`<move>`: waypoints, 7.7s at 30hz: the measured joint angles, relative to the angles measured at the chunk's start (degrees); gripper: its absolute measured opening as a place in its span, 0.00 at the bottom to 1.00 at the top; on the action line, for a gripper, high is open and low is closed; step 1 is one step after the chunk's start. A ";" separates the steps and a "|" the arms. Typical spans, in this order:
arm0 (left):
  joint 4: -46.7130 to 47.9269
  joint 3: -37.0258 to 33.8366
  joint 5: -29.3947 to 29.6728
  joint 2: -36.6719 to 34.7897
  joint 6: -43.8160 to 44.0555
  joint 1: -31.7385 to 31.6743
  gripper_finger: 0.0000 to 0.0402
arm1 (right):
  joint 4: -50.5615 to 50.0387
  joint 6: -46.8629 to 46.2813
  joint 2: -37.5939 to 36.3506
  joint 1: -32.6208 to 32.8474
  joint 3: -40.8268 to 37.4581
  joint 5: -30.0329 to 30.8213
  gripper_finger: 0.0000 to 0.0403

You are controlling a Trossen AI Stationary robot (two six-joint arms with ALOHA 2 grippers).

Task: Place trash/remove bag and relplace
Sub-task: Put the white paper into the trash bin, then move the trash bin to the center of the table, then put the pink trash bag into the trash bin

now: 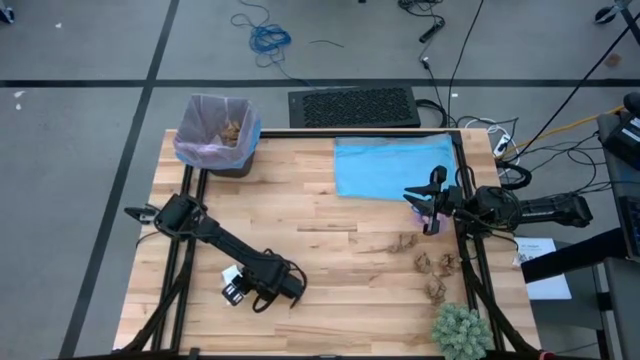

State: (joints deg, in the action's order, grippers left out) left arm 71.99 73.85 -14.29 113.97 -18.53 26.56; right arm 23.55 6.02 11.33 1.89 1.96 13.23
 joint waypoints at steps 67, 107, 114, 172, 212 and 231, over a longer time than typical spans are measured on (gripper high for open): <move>18.03 26.25 61.39 -30.47 35.70 -52.47 0.00 | 0.05 -0.39 0.00 -0.02 0.00 0.00 0.17; 13.34 19.25 46.73 -26.14 27.12 -68.82 0.12 | -4.05 -1.55 0.04 0.07 1.75 -3.20 0.18; 12.94 19.25 43.67 -22.36 23.68 -69.09 0.01 | -8.46 -3.87 2.11 0.09 5.31 -3.08 0.17; 7.40 19.25 3.44 -19.22 18.26 -33.17 0.00 | -7.16 -3.87 4.39 0.11 5.33 -4.59 0.17; -10.31 34.35 40.60 -25.86 23.78 -10.91 0.00 | -49.90 -14.09 19.56 0.11 32.43 2.90 0.42; -55.28 -7.14 49.93 -46.56 22.16 -5.08 0.00 | -99.15 -39.03 49.35 0.25 53.29 -6.61 0.60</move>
State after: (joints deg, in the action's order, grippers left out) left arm 16.70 66.71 35.64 67.41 3.63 21.47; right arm -75.60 -33.01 60.68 2.14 55.24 6.63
